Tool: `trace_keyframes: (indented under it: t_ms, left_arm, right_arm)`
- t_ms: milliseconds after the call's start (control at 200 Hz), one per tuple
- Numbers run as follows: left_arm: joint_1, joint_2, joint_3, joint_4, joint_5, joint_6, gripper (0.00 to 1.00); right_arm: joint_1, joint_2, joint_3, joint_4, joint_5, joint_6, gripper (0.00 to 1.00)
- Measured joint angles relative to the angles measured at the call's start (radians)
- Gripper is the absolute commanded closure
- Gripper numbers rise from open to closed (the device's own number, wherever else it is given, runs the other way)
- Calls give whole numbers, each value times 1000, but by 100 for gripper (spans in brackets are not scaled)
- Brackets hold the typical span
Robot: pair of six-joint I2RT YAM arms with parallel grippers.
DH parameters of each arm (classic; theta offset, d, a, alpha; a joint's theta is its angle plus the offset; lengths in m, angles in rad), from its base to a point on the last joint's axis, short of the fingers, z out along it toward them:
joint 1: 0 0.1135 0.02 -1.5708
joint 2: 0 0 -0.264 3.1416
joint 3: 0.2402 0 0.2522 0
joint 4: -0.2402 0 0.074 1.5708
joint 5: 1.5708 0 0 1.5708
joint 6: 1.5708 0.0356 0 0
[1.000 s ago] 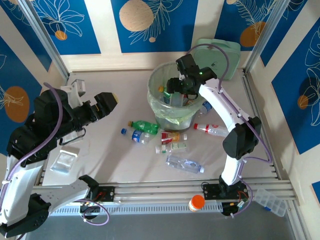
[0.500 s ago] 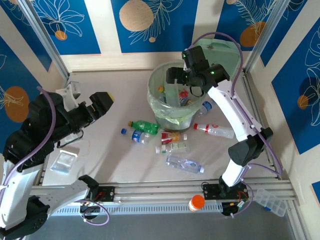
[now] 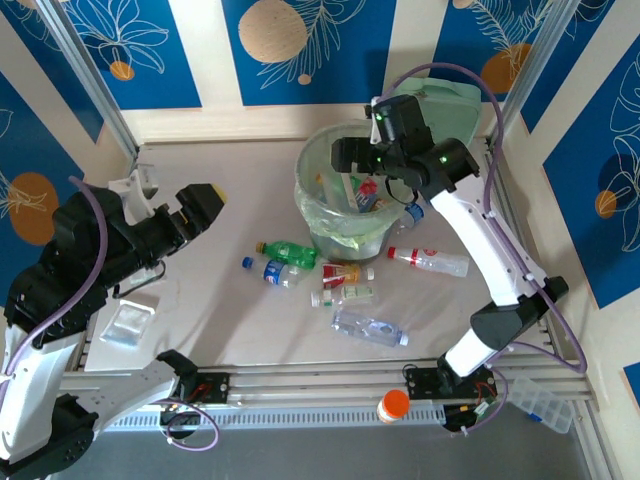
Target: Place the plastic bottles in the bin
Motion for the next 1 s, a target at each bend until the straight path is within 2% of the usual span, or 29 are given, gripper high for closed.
trace_keyframes:
  t_ms: [290, 480, 625, 830, 1000]
  left_arm:
    - [0, -34, -52, 3, -27, -18, 1]
    - [0, -71, -74, -4, -52, -19, 1]
    - [0, -109, -117, -13, -74, -33, 1]
    - [0, -151, -206, -88, -109, -79, 1]
    - [0, -183, -311, -153, -112, -129, 1]
  right_arm:
    - [166, -74, -64, 22, -10, -140, 8]
    - [285, -108, -109, 21, -72, -246, 14]
    - [366, -115, -147, 11, -126, -299, 15]
    - [449, -81, -183, -32, -179, -346, 14]
    - [482, 8, -216, -36, -182, -372, 14]
